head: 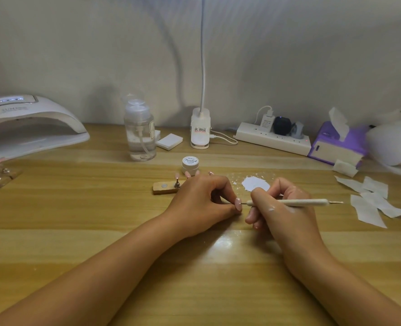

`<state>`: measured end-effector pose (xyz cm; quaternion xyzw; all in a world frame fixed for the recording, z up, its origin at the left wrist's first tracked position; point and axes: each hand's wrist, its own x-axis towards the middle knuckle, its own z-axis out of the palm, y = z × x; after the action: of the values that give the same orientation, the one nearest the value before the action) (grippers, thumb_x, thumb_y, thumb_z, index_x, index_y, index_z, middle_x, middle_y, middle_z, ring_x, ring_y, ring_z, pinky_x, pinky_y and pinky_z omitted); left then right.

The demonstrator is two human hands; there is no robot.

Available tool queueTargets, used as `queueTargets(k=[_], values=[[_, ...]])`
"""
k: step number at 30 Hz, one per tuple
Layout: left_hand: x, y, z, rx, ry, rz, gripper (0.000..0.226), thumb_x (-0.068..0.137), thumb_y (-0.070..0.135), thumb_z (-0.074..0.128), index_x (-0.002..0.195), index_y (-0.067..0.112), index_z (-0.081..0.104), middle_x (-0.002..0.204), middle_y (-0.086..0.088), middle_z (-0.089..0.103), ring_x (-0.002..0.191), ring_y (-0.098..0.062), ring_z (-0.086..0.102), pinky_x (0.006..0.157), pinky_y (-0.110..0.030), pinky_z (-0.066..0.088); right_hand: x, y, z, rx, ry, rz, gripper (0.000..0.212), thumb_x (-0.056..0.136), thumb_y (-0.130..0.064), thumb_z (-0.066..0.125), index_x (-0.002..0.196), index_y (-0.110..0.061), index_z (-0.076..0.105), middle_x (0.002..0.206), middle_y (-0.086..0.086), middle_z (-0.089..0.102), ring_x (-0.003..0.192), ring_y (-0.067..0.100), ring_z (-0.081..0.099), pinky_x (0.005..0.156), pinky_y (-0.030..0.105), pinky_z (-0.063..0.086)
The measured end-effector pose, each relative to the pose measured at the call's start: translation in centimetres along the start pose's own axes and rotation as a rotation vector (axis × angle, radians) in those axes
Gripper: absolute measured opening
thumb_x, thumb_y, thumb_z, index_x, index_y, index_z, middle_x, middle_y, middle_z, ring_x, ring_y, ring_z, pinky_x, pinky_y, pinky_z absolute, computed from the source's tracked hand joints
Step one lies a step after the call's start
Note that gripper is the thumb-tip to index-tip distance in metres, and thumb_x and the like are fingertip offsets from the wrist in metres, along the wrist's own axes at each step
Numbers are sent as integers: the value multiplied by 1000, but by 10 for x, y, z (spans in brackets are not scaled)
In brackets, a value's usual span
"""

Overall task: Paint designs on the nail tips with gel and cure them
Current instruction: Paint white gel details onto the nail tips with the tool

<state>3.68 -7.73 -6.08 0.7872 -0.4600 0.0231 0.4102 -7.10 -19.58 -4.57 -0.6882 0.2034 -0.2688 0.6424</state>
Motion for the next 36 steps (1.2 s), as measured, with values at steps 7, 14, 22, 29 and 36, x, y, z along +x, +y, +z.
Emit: queueTargets(k=[7,14,22,29,36], values=[[0,0,0,-11,-2,-5,32,79,26,80,64,40,55,56,38,55,64,11,56,70,17,7,0,1,0,-9,1,-4,23,79,-3,61,66,-10,44,51,17,64,38,13,50,40,18,41],[0,1,0,-13,0,-26,31,79,25,80,64,39,57,55,37,55,61,10,55,75,15,4,0,3,-1,-26,2,3,24,80,-6,62,65,-12,45,53,16,65,40,13,52,41,19,42],[0,2,-1,-22,-6,-40,28,79,25,80,65,37,58,54,36,55,58,8,54,68,16,7,0,2,-1,-15,16,-8,24,80,-3,60,65,-12,44,50,15,64,37,12,49,38,15,38],[-1,5,-2,-38,-8,-62,28,79,25,80,65,36,58,56,35,56,61,5,55,70,16,13,-1,1,-2,31,48,-17,24,83,-4,61,66,-11,45,50,14,63,36,11,49,38,15,38],[-3,8,-2,3,1,-91,12,80,28,77,76,29,66,58,30,58,69,-2,59,74,14,8,-6,-13,-6,76,98,-181,29,87,-41,67,86,-15,53,46,0,53,38,6,43,37,16,35]])
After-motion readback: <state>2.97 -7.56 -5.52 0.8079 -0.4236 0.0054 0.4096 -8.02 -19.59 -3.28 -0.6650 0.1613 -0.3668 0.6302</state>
